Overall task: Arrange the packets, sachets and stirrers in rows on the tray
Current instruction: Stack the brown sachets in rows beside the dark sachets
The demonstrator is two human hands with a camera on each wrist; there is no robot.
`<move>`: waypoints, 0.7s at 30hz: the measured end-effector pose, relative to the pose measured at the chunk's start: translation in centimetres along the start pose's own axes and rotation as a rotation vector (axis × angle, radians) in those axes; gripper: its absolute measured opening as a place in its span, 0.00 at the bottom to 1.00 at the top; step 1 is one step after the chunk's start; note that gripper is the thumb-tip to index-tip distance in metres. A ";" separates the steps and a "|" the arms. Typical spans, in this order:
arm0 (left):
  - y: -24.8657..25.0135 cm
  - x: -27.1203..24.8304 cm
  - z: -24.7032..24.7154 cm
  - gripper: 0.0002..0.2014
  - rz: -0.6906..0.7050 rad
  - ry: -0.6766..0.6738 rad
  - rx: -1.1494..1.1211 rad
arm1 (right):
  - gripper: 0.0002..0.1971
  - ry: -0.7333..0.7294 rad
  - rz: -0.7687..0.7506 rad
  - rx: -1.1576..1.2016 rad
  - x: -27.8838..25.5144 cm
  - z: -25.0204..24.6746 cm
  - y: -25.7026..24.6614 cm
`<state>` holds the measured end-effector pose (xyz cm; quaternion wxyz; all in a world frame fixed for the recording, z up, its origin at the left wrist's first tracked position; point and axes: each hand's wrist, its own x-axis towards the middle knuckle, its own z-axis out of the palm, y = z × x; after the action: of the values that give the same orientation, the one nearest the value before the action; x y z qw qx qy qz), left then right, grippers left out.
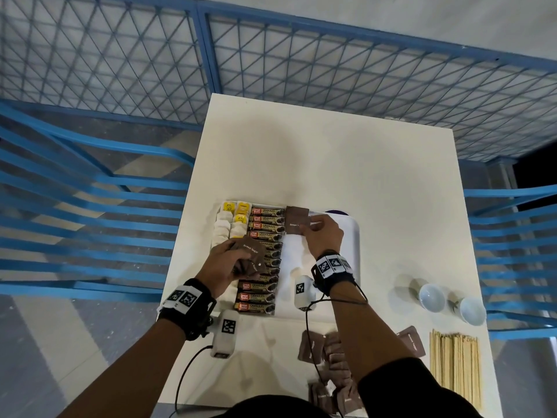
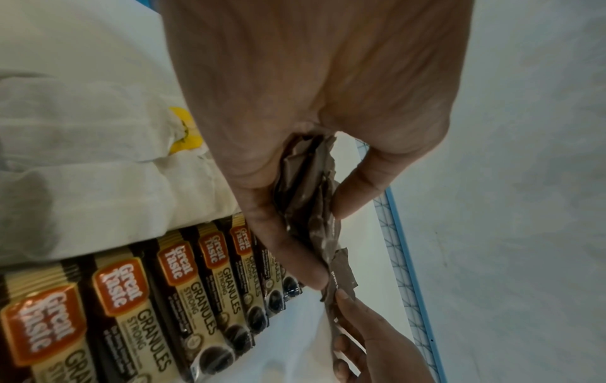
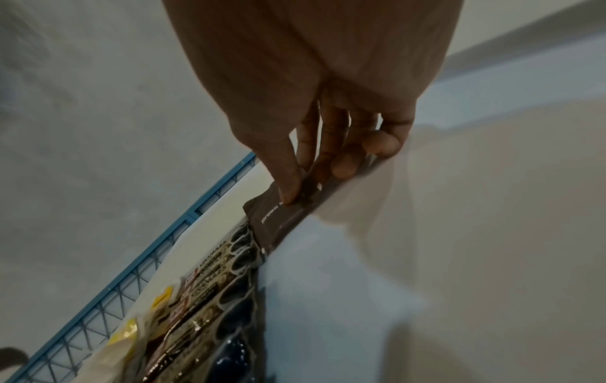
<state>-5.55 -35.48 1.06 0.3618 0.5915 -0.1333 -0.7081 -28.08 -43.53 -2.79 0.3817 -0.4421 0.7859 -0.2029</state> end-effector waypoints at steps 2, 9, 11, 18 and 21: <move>0.0 0.1 0.0 0.13 -0.005 0.003 -0.006 | 0.11 -0.003 -0.004 0.026 0.0 0.0 -0.1; 0.1 0.0 0.3 0.14 -0.026 0.004 -0.028 | 0.13 -0.004 0.018 0.050 -0.4 -0.2 -0.2; 0.2 0.0 0.2 0.15 -0.025 -0.002 -0.033 | 0.14 0.004 0.027 0.037 -0.6 -0.2 -0.1; 0.2 -0.2 0.0 0.16 -0.019 -0.031 -0.051 | 0.17 0.009 0.021 -0.007 -0.6 -0.2 0.0; 0.2 -0.5 0.0 0.17 -0.012 -0.045 -0.082 | 0.16 0.068 0.015 0.031 -1.1 -0.5 0.1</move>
<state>-5.42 -35.32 1.54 0.3787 0.5607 -0.1088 -0.7283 -28.19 -42.56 -2.03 0.3630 -0.4229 0.7986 -0.2272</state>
